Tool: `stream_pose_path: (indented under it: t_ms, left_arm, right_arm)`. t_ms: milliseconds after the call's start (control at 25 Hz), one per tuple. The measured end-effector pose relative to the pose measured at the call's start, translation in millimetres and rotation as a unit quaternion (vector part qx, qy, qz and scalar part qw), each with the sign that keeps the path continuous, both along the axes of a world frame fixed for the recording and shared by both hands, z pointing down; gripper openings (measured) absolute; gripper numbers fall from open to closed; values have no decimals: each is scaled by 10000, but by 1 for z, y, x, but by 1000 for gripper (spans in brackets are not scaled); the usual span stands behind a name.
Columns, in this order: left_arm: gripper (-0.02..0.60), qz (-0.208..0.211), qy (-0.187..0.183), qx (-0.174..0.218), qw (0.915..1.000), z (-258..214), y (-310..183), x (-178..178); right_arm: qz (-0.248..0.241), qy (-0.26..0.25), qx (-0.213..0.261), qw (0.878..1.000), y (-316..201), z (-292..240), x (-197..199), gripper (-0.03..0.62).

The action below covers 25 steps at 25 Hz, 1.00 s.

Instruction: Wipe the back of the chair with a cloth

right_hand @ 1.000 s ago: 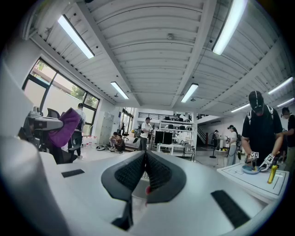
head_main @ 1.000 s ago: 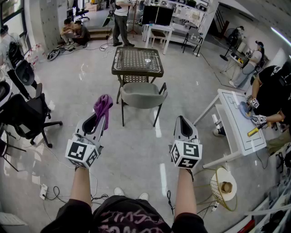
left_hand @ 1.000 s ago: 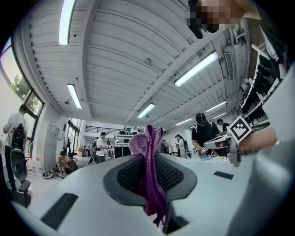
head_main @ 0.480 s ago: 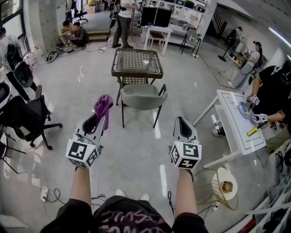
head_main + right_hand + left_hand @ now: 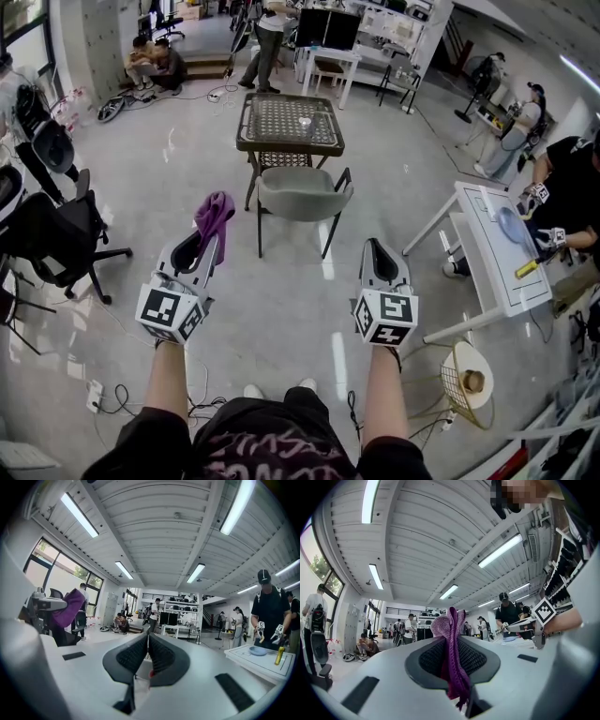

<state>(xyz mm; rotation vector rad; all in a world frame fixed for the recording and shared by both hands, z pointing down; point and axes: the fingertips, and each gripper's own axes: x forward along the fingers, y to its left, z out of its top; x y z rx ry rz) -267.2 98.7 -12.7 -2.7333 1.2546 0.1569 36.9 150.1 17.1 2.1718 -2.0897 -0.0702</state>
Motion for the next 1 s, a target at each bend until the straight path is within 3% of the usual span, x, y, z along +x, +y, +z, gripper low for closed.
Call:
stream_pose_path:
  t_ms: [440, 1000]
  left_arm:
    - [78, 13, -81, -158, 9998, 20, -45, 21]
    - [78, -512, -271, -376, 9976, 37, -147, 129]
  right_arm:
    - [-26, 42, -64, 10000, -44, 10, 21, 28]
    - [-602, -161, -220, 9978, -173, 38, 131, 28]
